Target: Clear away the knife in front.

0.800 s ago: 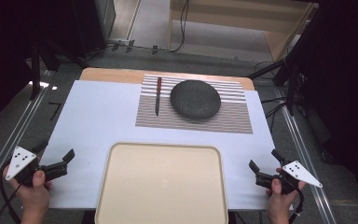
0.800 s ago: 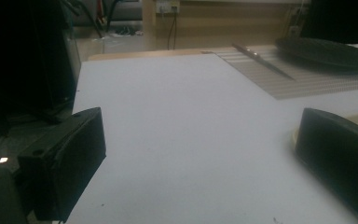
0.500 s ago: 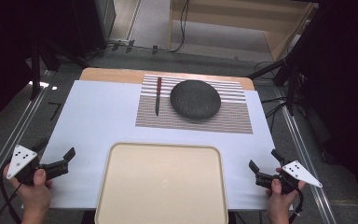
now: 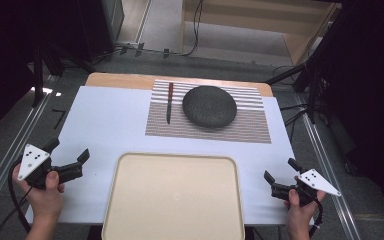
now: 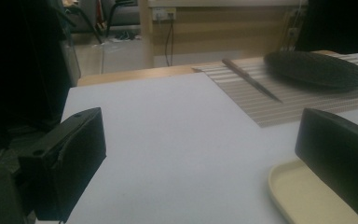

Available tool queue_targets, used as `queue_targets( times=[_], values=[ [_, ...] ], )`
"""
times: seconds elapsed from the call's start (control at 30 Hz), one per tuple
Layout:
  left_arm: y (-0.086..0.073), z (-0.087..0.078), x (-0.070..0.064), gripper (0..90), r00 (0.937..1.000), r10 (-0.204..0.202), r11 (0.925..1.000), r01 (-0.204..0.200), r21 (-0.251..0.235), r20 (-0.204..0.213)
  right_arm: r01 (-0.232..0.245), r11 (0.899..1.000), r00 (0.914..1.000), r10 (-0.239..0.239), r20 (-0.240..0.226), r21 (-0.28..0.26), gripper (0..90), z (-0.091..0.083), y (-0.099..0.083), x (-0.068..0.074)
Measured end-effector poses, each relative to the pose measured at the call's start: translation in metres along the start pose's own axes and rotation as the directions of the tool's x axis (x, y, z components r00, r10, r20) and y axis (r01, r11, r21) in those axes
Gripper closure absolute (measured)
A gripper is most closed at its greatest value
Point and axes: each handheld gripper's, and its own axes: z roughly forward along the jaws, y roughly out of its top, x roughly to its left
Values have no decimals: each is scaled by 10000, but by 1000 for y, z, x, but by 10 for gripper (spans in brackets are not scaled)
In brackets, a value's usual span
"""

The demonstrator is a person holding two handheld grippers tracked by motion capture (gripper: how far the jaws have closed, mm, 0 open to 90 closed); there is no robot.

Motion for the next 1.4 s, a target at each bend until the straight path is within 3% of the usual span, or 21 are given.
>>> queue_targets(
  times=[0.37, 0.77, 1.4],
  values=[
    [25, 21, -14, 13, 9987, 294, 9995, -297, 67, 425, -225, 9997, 9996, 225, -149, -5, 0, 0, 4, -5],
    [51, 56, -33, 14, 9940, 613, 9980, -626, 117, 903, -118, 9999, 9994, 116, -335, -61, 0, 4, 3, -5],
    [71, 109, -48, 15, 9900, 412, 9983, -462, 342, 1348, 287, 9996, 9982, -286, -532, 25, 0, 6, 0, 0]
  ],
)
